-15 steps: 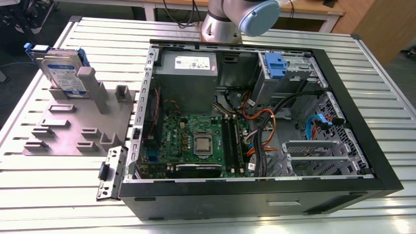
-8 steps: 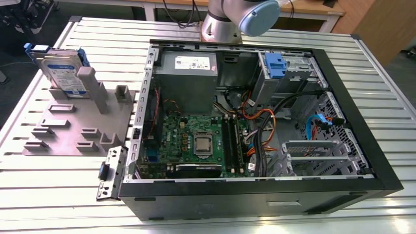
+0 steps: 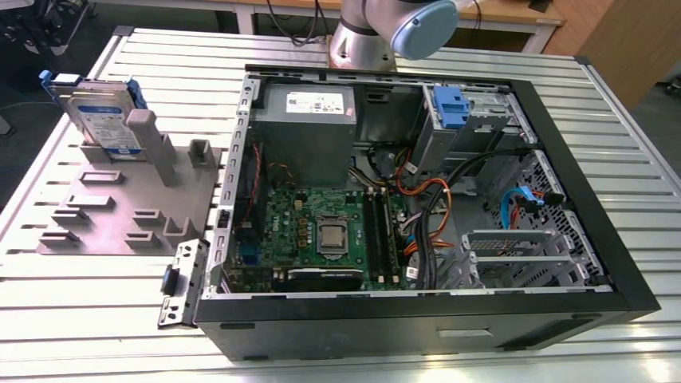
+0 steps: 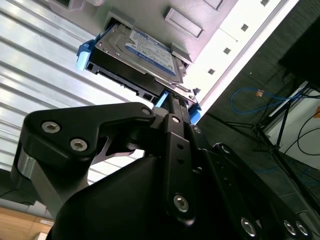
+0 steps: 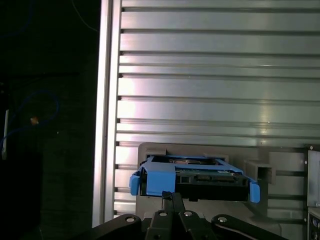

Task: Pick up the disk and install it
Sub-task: 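Pick up the disk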

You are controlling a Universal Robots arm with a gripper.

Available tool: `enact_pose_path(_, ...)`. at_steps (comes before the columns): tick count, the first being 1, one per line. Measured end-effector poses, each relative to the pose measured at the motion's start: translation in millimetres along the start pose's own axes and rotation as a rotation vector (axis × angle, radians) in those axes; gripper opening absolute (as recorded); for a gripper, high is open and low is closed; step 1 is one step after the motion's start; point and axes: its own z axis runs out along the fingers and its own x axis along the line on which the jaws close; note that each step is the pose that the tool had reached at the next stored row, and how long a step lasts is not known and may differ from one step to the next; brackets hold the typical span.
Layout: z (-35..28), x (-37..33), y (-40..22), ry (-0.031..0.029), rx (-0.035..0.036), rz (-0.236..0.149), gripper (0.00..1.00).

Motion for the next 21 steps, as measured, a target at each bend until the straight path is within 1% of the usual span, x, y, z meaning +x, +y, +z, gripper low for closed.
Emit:
enact_pose_path(8, 0.0, 0.0, 0.0, 0.0001, 0.0002, -0.004, 0.11)
enact_pose_path(21, 0.0, 0.0, 0.0, 0.0009, 0.0012, -0.026, 0.11)
